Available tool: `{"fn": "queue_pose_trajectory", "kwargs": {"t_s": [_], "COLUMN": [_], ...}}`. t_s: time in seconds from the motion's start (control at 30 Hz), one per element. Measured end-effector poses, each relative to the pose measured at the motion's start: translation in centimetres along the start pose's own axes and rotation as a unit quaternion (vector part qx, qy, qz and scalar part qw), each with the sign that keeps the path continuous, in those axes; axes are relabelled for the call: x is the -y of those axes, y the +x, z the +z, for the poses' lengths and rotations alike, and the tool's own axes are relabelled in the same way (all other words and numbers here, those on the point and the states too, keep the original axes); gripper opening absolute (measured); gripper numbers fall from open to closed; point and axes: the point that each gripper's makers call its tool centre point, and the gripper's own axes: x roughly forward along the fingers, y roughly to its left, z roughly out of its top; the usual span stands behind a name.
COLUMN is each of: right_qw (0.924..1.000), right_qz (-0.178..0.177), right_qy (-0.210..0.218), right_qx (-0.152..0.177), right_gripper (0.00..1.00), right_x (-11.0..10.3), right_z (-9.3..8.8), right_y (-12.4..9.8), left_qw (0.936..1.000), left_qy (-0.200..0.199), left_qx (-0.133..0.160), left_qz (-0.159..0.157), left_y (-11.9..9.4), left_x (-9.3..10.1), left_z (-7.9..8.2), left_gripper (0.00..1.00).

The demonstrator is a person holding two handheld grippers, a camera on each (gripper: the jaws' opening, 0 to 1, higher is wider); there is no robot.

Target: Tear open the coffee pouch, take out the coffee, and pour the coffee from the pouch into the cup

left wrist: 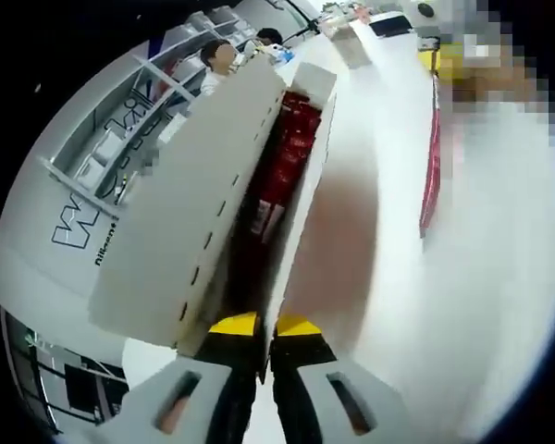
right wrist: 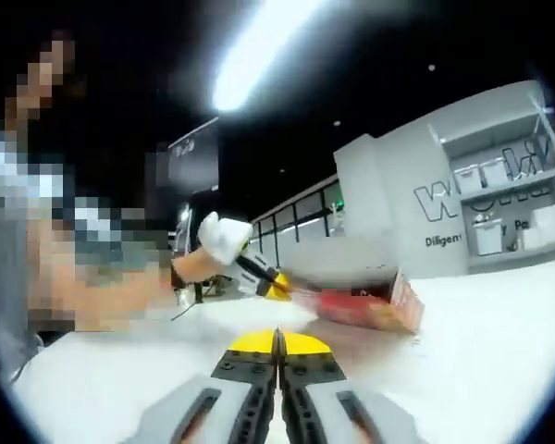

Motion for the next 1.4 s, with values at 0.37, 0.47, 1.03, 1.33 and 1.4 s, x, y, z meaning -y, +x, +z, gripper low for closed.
{"fn": "queue_pose_trajectory", "kwargs": {"t_s": [0.37, 0.47, 1.03, 1.33, 1.4], "right_qw": [1.0, 1.0, 0.9998, 0.9996, 0.9996], "right_qz": [-0.001, 0.002, 0.018, 0.02, 0.02], "right_qy": [0.001, 0.002, 0.005, 0.004, 0.004], "right_qx": [0.003, 0.0, -0.012, -0.018, -0.018], "right_gripper": [0.01, 0.01, 0.01, 0.01, 0.01], "right_x": [-0.1, -0.2, -1.0, -1.2, -1.3], "right_z": [0.0, -0.1, -0.8, -1.0, -1.0], "right_y": [-0.1, 0.0, 0.1, 0.1, 0.1], "left_qw": [0.9921, 0.9882, 0.9682, 0.962, 0.9613], "left_qy": [-0.027, -0.034, -0.034, -0.104, -0.109], "left_qx": [-0.009, -0.009, 0.016, 0.035, 0.039], "left_qz": [-0.122, -0.149, -0.247, -0.25, -0.25], "left_y": [0.9, 1.2, 2.7, 3.2, 3.5], "left_x": [-3.8, -4.6, -7.5, -7.9, -8.2], "left_z": [0.4, 0.5, 1.1, 1.8, 1.8], "left_gripper": [0.04, 0.04, 0.04, 0.07, 0.09]}}
